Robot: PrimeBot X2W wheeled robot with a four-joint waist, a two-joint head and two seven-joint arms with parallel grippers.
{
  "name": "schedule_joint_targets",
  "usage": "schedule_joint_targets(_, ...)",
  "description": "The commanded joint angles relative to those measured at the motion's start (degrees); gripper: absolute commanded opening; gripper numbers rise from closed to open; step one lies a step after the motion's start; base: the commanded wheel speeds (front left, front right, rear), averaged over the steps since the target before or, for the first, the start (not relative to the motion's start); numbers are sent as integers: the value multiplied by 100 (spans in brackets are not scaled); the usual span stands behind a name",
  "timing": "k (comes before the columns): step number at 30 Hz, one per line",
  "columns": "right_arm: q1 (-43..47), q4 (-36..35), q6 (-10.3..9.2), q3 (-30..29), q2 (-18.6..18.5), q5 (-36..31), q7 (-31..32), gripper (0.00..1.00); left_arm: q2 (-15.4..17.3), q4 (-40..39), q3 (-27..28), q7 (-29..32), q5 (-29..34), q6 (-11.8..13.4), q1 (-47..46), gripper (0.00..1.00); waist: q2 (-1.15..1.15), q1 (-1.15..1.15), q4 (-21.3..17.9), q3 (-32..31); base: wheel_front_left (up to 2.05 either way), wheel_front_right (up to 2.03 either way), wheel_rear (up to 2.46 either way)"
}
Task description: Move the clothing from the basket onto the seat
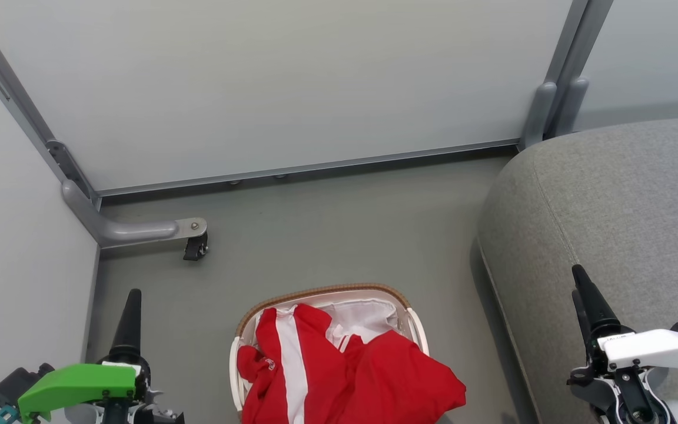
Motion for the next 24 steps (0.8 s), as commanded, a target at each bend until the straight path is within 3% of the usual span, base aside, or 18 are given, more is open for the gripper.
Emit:
schedule_joint_targets(1, -176, -113, 2, 27, -82, -262, -73, 100, 91, -43, -38, -78, 304, -7, -197, 100, 0, 0, 3, 2, 0, 0, 0)
schedule_joint_targets(24, -250, -179, 3, 408, -253, -2678, -596, 100, 212, 145, -402, -599, 2811, -5, -324, 100, 0, 0, 65, 64, 0, 0, 0)
